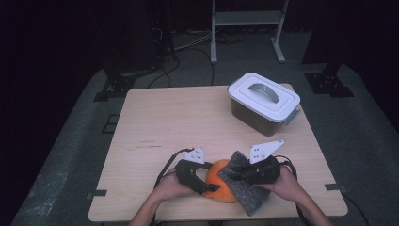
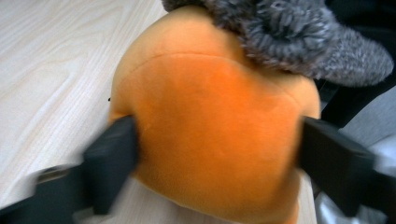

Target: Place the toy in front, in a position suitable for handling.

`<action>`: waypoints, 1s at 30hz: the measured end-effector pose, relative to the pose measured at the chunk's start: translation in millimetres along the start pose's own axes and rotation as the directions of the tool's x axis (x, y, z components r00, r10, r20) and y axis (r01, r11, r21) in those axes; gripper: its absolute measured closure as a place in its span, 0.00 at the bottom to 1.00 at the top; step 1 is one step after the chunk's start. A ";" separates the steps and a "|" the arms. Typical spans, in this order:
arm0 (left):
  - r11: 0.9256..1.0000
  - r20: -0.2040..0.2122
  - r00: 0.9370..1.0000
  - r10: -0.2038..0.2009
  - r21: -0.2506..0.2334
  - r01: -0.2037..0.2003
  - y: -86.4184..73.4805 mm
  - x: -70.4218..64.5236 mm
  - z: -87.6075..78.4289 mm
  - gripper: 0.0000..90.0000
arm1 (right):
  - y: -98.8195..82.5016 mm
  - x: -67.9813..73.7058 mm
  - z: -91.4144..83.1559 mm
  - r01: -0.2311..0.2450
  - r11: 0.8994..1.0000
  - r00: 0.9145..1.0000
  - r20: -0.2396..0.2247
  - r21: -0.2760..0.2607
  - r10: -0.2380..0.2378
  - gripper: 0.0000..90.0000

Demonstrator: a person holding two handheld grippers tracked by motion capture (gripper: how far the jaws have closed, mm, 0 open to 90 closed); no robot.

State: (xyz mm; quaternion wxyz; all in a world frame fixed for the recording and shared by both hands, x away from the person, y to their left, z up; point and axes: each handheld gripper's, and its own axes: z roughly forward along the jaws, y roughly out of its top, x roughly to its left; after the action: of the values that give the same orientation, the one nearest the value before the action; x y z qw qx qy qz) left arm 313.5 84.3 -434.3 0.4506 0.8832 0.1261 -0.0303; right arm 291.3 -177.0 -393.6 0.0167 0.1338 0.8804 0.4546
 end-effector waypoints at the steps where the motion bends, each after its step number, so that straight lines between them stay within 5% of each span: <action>1: 1.000 -0.010 1.000 0.016 -0.007 -0.016 1.2 -1.9 -1.7 0.31 | 5.1 1.7 -0.3 0.018 1.000 1.000 0.013 0.007 -0.018 0.86; 6: 0.995 -0.030 0.995 0.098 0.001 -0.098 8.1 -14.3 -1.7 0.38 | 28.5 5.0 6.6 0.074 0.997 0.996 0.048 -0.016 -0.073 0.86; 8: 0.995 -0.038 0.994 0.103 0.019 -0.102 6.1 -14.3 -1.9 0.38 | 32.7 3.7 13.6 0.084 0.996 0.995 0.053 0.001 -0.084 0.86; 15: 0.996 -0.026 0.996 0.085 0.012 -0.084 -1.2 -10.3 -3.7 0.34 | 7.4 -8.4 0.2 -0.001 0.999 0.997 0.071 -0.038 0.004 0.86; 19: 0.998 -0.007 0.998 0.058 -0.014 -0.058 5.1 -9.5 -1.1 0.19 | -12.7 -11.1 -12.2 -0.045 0.996 0.996 0.076 -0.079 0.052 0.86; 23: 1.000 0.010 1.000 0.001 -0.017 -0.001 7.4 -5.4 3.7 0.10 | -18.0 -3.5 -9.1 -0.037 0.994 0.999 0.014 -0.104 0.038 0.86; 30: 0.997 -0.039 0.996 0.075 0.032 -0.074 3.2 -13.7 5.1 0.35 | 2.6 1.8 11.6 0.015 0.997 1.000 -0.002 -0.078 -0.015 0.86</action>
State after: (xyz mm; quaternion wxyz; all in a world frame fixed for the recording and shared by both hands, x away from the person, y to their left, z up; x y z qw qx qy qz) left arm 301.3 75.7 -432.5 0.4353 0.8945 0.1019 0.0025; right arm 292.0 -166.0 -398.2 0.0242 0.1260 0.8629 0.4887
